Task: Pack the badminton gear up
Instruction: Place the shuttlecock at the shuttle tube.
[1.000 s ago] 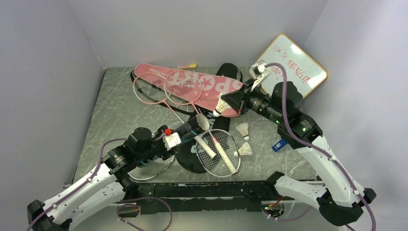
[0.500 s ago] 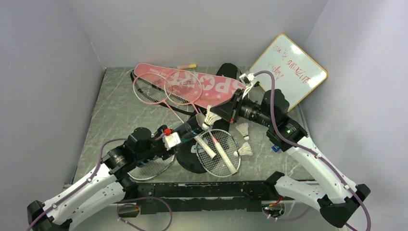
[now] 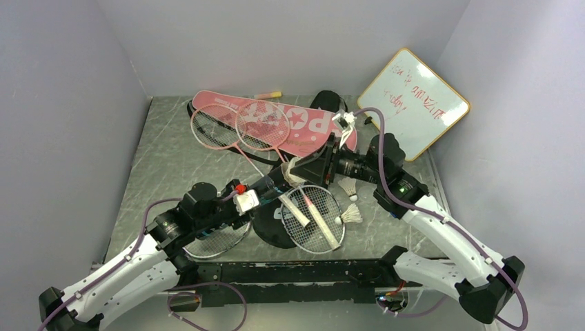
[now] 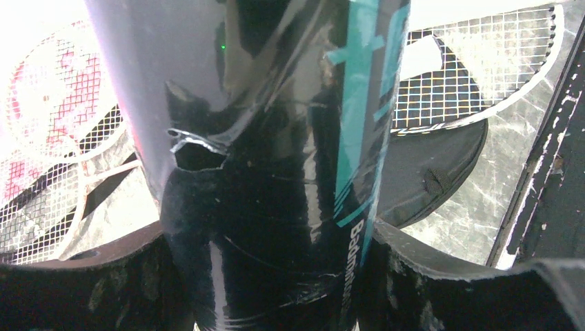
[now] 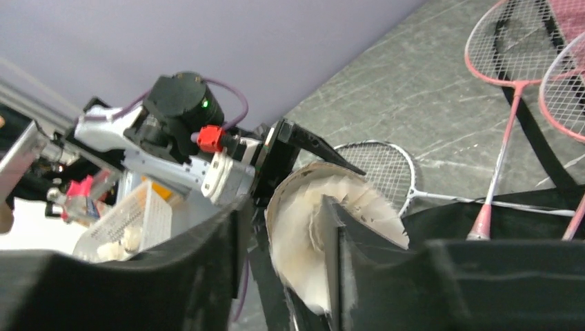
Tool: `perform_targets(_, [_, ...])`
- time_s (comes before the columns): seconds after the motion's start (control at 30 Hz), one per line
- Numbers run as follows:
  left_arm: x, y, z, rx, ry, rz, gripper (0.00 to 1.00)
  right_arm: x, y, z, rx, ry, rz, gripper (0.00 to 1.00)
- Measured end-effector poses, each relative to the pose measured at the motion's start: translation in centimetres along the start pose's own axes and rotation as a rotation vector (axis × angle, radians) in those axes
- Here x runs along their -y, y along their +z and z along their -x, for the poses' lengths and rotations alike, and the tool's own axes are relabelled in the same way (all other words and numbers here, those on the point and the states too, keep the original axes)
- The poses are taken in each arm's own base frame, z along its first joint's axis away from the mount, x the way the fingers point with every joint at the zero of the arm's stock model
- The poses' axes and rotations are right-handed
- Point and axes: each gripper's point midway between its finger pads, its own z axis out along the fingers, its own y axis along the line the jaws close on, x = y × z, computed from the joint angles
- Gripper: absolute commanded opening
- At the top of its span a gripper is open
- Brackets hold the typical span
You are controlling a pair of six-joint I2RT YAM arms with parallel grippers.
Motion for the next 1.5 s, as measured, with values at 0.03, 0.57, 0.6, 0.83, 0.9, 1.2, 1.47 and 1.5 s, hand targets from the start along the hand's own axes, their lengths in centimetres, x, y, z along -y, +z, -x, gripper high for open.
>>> perform_targets(0.03, [0.0, 0.0, 0.0, 0.0, 0.0, 0.0, 0.36, -0.1, 0.0, -0.2, -0.008, 0.003, 0.009, 0.57])
perform_targets(0.57, [0.2, 0.0, 0.1, 0.004, -0.001, -0.01, 0.36, -0.8, -0.2, -3.9, -0.167, 0.057, 0.101, 0.8])
perform_targets(0.6, [0.2, 0.0, 0.1, 0.006, -0.001, -0.015, 0.36, -0.8, -0.1, -4.2, -0.179, 0.065, 0.107, 0.8])
perform_targets(0.83, [1.0, 0.4, -0.4, -0.01, -0.006, -0.061, 0.36, -1.5, 1.1, -5.8, -0.246, 0.093, 0.154, 0.8])
perform_targets(0.9, [1.2, 0.5, -0.4, -0.012, -0.007, -0.072, 0.36, -2.0, 1.6, -6.3, -0.265, 0.094, 0.173, 0.8])
perform_targets(1.2, [1.8, 0.3, -1.2, -0.04, -0.017, -0.099, 0.36, -2.5, 3.2, -7.9, -0.325, 0.099, 0.177, 0.81])
perform_targets(1.47, [1.7, 0.4, -0.8, -0.027, -0.015, -0.096, 0.36, -2.0, 3.3, -7.5, -0.332, 0.074, 0.096, 0.87])
perform_targets(1.5, [1.6, 0.4, -0.7, -0.023, -0.014, -0.092, 0.36, -1.8, 3.3, -7.2, -0.323, 0.064, 0.069, 0.88])
